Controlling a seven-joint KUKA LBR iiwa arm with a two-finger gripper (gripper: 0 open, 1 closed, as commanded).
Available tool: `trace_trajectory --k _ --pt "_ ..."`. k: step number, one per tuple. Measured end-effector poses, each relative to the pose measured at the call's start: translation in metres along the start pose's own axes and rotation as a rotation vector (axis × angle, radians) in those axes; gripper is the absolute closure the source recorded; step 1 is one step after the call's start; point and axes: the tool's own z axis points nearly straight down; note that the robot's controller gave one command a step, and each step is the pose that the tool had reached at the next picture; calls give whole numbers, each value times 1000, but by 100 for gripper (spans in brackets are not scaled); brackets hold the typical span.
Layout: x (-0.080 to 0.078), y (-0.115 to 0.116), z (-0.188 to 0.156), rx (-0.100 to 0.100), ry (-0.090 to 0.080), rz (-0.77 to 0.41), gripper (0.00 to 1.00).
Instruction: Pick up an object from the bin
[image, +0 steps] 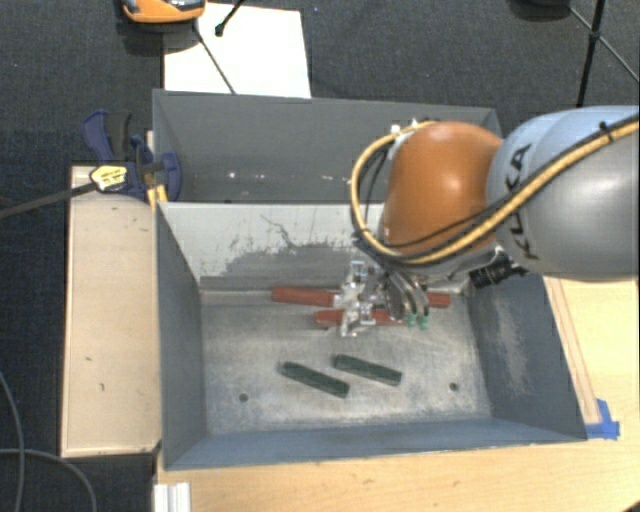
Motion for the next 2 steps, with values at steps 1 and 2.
trace_trajectory --k 1,2 --pt "0 0 0 0 0 2 100" --pt "-7 -4 -26 0 1 15 100"
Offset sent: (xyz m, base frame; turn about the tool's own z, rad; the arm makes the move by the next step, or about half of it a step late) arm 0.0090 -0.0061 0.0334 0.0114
